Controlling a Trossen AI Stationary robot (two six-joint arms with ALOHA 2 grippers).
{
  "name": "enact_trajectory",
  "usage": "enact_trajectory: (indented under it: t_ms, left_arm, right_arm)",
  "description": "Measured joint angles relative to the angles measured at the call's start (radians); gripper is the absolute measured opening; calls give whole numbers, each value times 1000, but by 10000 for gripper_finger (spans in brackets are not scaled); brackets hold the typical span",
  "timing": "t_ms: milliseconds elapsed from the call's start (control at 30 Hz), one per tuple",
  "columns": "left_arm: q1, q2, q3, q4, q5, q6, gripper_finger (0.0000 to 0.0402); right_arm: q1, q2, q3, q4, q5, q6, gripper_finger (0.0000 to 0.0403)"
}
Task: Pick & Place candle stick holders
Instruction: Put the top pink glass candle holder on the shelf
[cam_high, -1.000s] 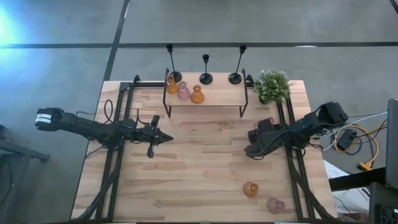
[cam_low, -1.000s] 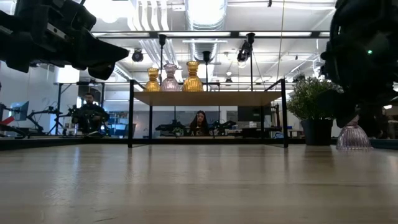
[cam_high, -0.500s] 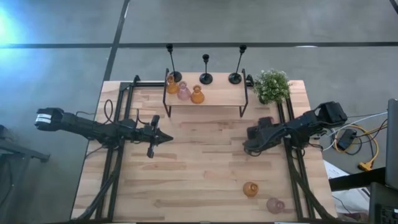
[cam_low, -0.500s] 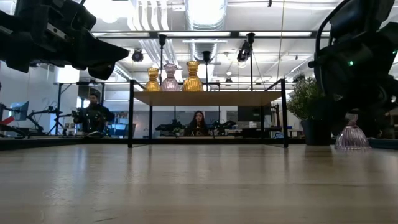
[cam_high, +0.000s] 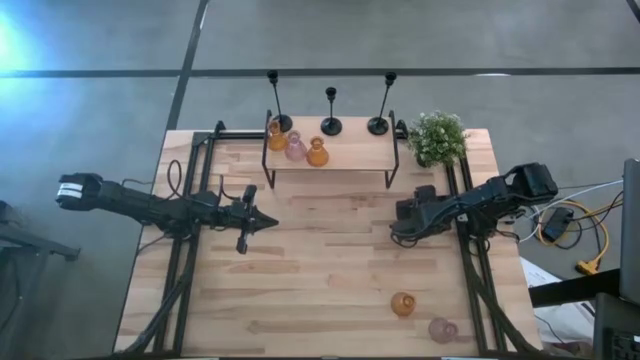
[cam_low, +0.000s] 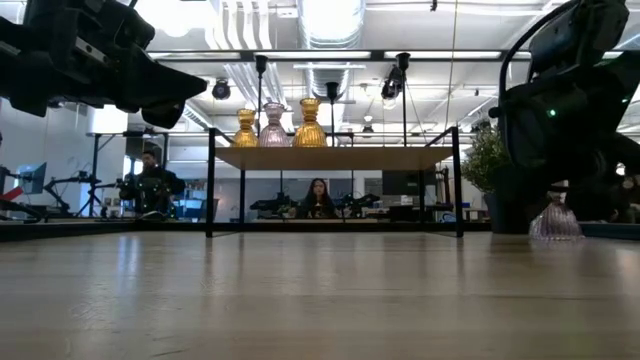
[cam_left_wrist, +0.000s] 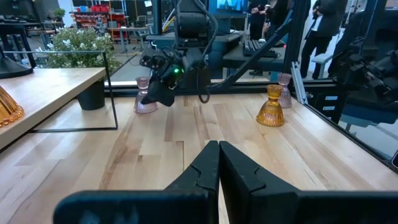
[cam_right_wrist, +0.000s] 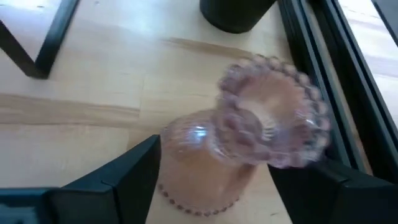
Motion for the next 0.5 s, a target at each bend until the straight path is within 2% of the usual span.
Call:
enact_trajectory:
  t_ms: [500]
  left_arm:
    - [0,0,0,0,0,0,12]
  right_arm:
    - [-11,-4,-19,-10,101,12,126]
